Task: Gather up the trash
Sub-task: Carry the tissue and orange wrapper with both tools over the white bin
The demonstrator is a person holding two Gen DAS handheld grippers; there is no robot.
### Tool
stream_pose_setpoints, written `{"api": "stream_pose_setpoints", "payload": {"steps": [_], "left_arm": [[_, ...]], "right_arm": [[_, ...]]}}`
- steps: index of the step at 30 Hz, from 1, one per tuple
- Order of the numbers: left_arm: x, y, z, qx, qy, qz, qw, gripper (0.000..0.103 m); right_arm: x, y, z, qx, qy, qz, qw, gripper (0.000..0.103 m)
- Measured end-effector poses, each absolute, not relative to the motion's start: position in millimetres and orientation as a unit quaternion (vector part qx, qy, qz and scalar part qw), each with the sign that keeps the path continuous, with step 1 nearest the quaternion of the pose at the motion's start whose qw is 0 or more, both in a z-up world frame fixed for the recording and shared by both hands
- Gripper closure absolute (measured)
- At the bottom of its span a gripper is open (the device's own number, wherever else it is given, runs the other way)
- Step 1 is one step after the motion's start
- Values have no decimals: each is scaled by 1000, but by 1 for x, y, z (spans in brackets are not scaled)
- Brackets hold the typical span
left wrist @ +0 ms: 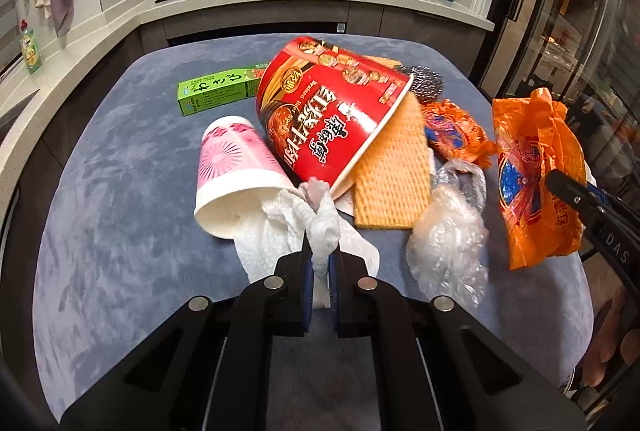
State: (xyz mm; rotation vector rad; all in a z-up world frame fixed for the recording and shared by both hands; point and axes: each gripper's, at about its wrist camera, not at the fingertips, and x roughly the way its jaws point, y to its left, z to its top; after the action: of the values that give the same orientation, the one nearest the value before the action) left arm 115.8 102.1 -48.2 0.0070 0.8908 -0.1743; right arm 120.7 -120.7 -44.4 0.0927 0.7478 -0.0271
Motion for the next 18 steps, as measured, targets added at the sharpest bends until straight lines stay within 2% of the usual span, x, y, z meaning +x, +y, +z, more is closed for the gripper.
{"api": "stream_pose_setpoints", "payload": {"steps": [9, 18], "left_arm": [[86, 84, -14, 10, 398, -120, 909, 97], [72, 32, 25, 38, 350, -184, 918, 97]], "right_arm": [[92, -147, -24, 56, 337, -37, 939, 87], [66, -191, -4, 73, 304, -85, 946, 87]]}}
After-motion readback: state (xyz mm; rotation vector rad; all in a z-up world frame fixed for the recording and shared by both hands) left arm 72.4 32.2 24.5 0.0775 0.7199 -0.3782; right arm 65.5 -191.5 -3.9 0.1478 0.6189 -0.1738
